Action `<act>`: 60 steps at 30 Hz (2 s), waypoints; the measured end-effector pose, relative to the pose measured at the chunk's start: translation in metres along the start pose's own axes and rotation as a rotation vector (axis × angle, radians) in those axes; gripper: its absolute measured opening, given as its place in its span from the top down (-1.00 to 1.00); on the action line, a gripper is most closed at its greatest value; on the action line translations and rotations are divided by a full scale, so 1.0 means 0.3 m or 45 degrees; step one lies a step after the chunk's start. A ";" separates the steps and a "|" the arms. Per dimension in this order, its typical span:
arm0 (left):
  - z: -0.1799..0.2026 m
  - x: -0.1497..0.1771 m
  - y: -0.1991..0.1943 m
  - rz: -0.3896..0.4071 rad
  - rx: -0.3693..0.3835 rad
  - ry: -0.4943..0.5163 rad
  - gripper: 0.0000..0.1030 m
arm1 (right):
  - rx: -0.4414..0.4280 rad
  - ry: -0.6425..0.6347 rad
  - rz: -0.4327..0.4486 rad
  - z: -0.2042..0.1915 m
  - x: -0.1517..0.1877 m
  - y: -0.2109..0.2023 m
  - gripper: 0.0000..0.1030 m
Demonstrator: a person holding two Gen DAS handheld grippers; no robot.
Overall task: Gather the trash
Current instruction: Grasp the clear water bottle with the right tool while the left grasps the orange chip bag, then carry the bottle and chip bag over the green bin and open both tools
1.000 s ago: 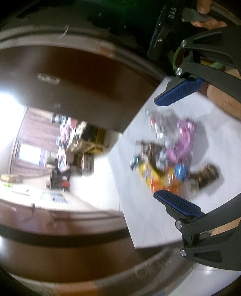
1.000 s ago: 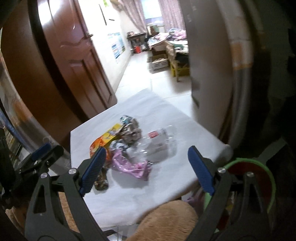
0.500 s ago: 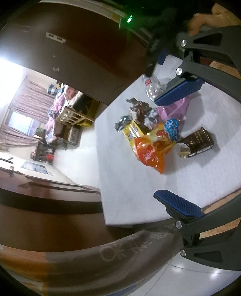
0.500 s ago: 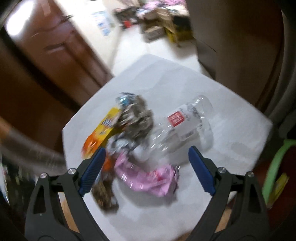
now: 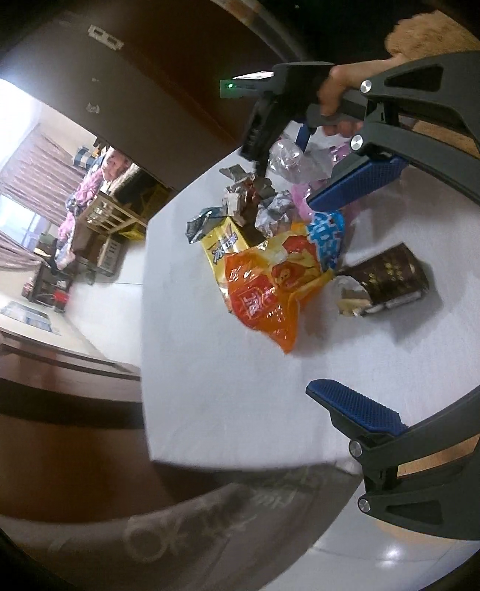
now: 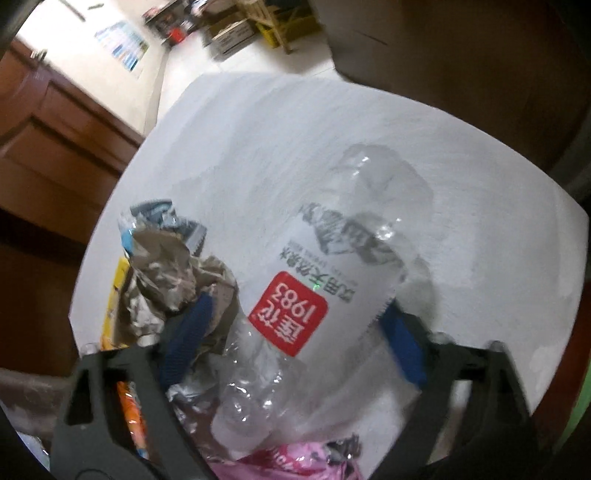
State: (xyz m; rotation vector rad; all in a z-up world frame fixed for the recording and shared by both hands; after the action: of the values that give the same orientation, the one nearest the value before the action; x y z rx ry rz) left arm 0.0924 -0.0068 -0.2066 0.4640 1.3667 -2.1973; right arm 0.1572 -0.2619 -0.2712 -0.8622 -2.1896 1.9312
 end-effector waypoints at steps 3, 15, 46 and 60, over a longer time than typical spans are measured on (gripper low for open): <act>0.002 -0.019 0.091 -0.038 0.003 -0.028 -0.71 | -0.025 -0.053 0.045 -0.010 0.008 -0.020 -0.30; -0.016 -0.044 0.328 -0.168 -0.040 -0.168 -0.65 | -0.178 -0.239 0.274 -0.019 0.076 -0.305 -0.27; 0.448 -0.084 -0.425 0.449 0.135 0.348 0.38 | -0.486 -0.388 0.684 0.146 0.237 -0.919 -0.27; 0.732 0.128 -0.423 0.445 0.242 0.441 0.38 | -0.536 -0.401 0.707 0.445 0.245 -1.037 -0.27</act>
State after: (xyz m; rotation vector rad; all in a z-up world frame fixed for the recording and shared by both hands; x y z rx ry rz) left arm -0.0174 -0.1671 -0.0390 1.1082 1.1344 -2.0215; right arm -0.0688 -0.3569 -0.0264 -1.4479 -2.8483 1.9456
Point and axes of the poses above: each gripper's, at about its wrist camera, not at the fingertips, and y roughly the way its jaws point, z to its right, x to its underside, the point moved 5 cm from there along y, roughly the way its jaws point, and after that the axes turned 8 degrees about x, right-handed, at the moved point
